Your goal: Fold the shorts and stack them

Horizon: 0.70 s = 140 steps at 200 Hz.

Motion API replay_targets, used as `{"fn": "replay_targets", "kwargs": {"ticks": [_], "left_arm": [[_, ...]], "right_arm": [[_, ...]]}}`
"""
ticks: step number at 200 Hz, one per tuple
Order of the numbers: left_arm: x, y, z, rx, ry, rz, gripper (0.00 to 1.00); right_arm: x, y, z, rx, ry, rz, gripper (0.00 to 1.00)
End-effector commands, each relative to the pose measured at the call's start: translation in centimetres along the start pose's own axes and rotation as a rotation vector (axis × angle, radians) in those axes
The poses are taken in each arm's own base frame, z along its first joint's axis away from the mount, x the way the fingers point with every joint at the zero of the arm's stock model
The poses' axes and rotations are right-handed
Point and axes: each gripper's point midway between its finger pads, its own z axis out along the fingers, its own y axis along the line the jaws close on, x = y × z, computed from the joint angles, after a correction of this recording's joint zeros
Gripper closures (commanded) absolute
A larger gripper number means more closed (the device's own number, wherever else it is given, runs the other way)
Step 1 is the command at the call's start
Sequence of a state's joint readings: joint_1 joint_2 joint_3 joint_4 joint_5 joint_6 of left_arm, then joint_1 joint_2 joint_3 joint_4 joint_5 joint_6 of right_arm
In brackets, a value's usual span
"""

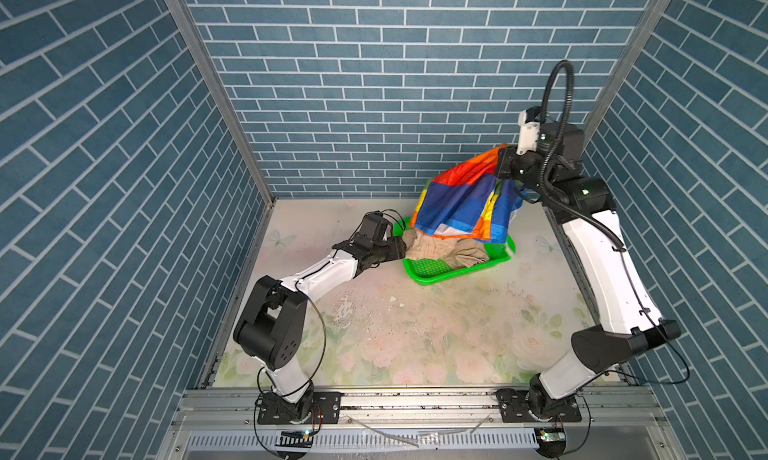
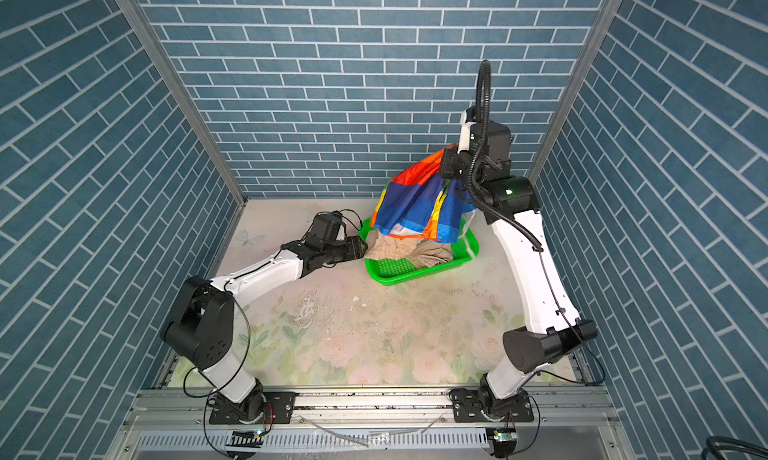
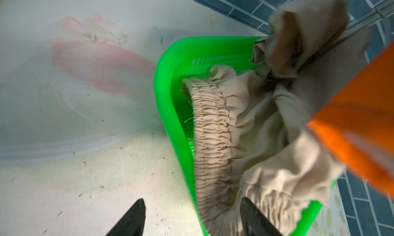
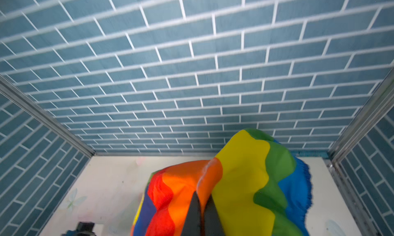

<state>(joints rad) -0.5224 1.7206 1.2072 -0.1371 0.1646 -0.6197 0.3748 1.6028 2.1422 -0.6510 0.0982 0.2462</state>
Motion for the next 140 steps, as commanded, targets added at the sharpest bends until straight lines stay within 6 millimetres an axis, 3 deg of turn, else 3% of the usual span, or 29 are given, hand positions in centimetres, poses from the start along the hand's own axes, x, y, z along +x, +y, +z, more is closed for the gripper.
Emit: {"fn": "replay_targets", "kwargs": {"ticks": [1,44,67,85,140], "left_arm": [[-0.4,-2.7,0.7,0.047,-0.004,0.032,0.29],[0.8,-5.2,3.1,0.072,0.033,0.051,0.29],[2.4,-5.7,4.9,0.066,0.071,0.053,0.31],[3.7,-6.7,6.3,0.079,0.103,0.051,0.38],[5.4,-14.2,9.7,0.211,0.159,0.083,0.44]], "right_arm": [[-6.8,0.9,-3.3,-0.036,-0.226,-0.039,1.00],[-9.0,2.7,-3.5,-0.123,-0.273,-0.028,1.00],[-11.5,4.4,-5.8,-0.215,-0.345,-0.024,1.00],[-13.0,5.9,-8.2,-0.309,-0.394,-0.023,1.00],[-13.7,8.5,-13.1,-0.507,-0.443,0.011,1.00]]}}
